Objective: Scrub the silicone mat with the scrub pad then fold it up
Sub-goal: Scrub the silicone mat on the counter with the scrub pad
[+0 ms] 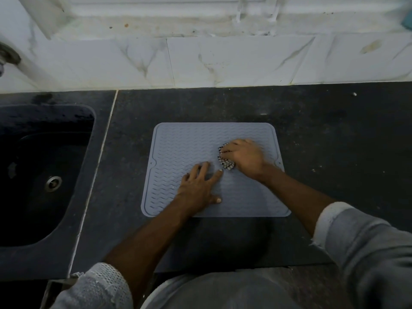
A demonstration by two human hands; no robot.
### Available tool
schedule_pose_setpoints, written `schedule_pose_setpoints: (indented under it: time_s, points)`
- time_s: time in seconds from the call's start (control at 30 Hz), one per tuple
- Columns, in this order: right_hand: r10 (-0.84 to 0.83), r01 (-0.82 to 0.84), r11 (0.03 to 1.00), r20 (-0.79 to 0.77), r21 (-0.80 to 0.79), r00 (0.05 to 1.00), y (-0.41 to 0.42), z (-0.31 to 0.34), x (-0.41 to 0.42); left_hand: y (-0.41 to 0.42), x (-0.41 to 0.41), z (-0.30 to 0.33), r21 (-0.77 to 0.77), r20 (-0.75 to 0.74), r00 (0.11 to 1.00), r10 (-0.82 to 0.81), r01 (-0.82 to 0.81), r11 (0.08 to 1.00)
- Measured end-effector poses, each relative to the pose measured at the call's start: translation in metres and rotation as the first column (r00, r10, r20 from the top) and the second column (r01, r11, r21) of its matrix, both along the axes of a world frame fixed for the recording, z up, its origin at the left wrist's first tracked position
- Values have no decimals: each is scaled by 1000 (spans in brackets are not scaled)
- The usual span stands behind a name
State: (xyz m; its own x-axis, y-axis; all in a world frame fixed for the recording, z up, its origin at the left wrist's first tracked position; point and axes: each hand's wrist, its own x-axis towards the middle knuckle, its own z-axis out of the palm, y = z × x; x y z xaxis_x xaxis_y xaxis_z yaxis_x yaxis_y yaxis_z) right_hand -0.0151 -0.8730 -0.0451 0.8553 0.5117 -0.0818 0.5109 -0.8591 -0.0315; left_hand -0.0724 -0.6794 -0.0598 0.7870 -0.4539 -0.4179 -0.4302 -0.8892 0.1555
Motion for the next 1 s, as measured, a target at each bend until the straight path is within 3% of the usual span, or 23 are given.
schedule_pose_setpoints:
  time_s: [0.3,0.47,0.57,0.8,1.0]
  points:
    - [-46,47,997,15,-59,999,-71,5,-16,1,-1,-3,-24,-25,1000,6,-6,1000]
    - [-45,42,998,56,54,997,-15,6,0,-2,1,-4,-7,-46,999,21,-22,1000]
    - [8,-8,1000,4,3,1000,17,-3,3,-4,2,-5,12,-46,998,34,-34,999]
    - [-29,29,1000,-32,-10,999,-60,0,-15,-1,0,-11,-6,-30,999,31,-31,1000]
    - [-27,28,994,-12,105,1000,-2,2,0,2,0,-15,11,-52,997,53,-52,999]
